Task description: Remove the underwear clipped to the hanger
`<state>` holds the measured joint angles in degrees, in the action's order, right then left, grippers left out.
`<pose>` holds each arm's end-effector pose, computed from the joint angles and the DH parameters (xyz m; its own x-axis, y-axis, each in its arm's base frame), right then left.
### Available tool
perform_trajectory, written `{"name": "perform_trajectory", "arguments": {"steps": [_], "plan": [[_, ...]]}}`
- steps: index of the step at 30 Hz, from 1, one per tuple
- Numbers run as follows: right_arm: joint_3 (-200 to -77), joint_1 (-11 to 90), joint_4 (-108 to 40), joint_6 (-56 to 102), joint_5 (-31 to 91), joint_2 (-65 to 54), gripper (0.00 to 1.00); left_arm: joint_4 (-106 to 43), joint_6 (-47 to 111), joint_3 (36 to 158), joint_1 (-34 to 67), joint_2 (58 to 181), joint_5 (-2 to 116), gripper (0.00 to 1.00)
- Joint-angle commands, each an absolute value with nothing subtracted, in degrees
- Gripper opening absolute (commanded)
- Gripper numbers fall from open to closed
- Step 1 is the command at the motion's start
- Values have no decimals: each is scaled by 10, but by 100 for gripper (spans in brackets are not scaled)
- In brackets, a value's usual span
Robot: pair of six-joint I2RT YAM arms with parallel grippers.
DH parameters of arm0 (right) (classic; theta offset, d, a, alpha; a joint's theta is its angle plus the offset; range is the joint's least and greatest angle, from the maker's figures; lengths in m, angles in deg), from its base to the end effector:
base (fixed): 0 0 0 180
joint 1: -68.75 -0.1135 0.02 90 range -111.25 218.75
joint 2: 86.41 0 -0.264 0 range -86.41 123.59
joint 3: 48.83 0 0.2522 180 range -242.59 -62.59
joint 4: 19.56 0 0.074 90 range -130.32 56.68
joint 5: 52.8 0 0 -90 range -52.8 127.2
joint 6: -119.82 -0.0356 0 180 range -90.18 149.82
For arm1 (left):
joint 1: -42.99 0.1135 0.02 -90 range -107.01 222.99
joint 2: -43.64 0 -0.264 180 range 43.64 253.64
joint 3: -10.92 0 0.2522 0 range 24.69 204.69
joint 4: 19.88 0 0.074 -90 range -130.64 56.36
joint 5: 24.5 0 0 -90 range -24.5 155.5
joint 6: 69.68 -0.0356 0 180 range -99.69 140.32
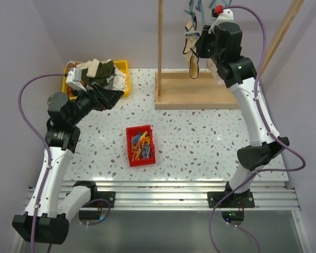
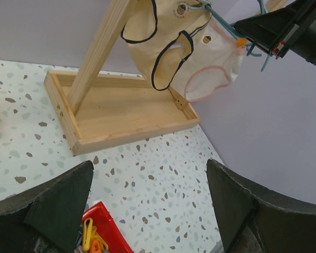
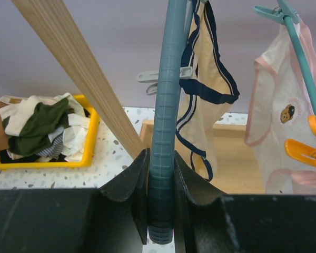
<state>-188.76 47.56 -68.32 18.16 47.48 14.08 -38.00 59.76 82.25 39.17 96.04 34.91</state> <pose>0.3477 0.1280 0.5156 -0.1866 0.1409 -0.9723 -0.1570 0.9727 0.1711 0.2005 -0.0315 0.4060 -0.3481 -0.5248 -0.7768 0.4454 0.6366 -0.6297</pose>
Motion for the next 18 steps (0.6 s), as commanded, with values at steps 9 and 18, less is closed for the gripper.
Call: {"name": "perform_trajectory", "arguments": {"steps": [9, 18], "plan": [[-1803, 476, -468, 151, 439, 71, 0, -326, 588, 825, 383, 957, 294, 91], [-1781, 477, -440, 149, 425, 32, 0, -327, 588, 831, 382, 964, 292, 91]]}}
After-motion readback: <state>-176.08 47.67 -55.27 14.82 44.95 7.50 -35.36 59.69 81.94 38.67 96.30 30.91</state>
